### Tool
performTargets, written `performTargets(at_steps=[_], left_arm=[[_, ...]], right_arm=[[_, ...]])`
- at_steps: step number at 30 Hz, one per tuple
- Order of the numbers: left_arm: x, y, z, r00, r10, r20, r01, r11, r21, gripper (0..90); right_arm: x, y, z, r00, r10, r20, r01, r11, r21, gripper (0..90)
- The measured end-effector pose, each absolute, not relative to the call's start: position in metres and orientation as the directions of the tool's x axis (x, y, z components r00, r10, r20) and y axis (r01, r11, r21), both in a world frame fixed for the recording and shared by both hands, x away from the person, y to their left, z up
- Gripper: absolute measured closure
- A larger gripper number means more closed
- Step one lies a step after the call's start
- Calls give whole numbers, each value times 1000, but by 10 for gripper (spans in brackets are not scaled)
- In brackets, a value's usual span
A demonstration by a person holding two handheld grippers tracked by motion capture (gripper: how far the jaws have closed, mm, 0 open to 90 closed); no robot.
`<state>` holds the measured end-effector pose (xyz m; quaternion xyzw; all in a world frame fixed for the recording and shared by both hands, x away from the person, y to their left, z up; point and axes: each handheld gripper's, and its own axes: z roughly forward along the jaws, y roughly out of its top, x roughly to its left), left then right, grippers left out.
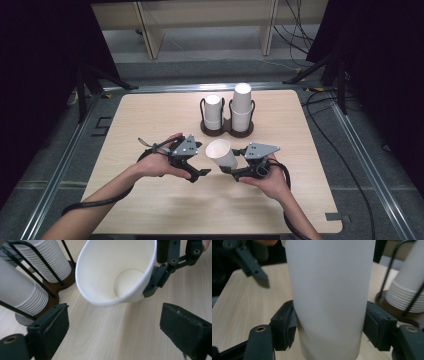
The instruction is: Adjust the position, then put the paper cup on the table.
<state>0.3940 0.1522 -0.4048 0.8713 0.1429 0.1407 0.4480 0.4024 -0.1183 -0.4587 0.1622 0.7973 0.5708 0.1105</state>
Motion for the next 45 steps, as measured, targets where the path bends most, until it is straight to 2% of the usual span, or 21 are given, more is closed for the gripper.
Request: performTargets(at_steps=[4,6,12,19,23,24,25,30,34,35,39,45], left_arm=[[395,157,-413,904,417,99,132,-491,861,117],[388,159,-416,885,464,19,195,-408,892,117],[381,163,-418,860,508,-50,219,-279,935,117],[379,167,-422,842,532,-86,248,-242,938,113],[378,168,-427,835,534,-132,278,-202,939,109],[379,168,-428,832,537,-136,280,-195,940,105],[380,167,-429,832,536,-142,277,-181,944,105],[384,159,-426,820,546,-171,297,-152,943,87],[386,154,-425,822,549,-152,276,-150,949,40],[386,152,-424,819,553,-151,272,-142,952,35],[384,146,-421,810,560,-173,283,-115,952,0],[385,136,-418,818,545,-184,291,-116,950,0]], right_arm=[[403,-124,-464,-897,442,31,141,218,966,329],[402,-123,-466,-885,464,41,149,199,969,329],[398,-119,-469,-893,443,75,179,197,964,328],[401,-120,-468,-883,468,44,144,179,973,328],[400,-115,-469,-885,455,103,188,146,971,327],[400,-115,-469,-883,458,102,192,154,969,328],[402,-114,-470,-877,475,65,155,153,976,327],[403,-113,-469,-884,461,80,166,150,975,327],[402,-113,-466,-880,470,74,160,146,976,327],[400,-114,-464,-874,476,95,187,150,971,326],[397,-115,-458,-851,524,37,128,140,982,326],[393,-113,-458,-845,533,33,121,131,984,327]])
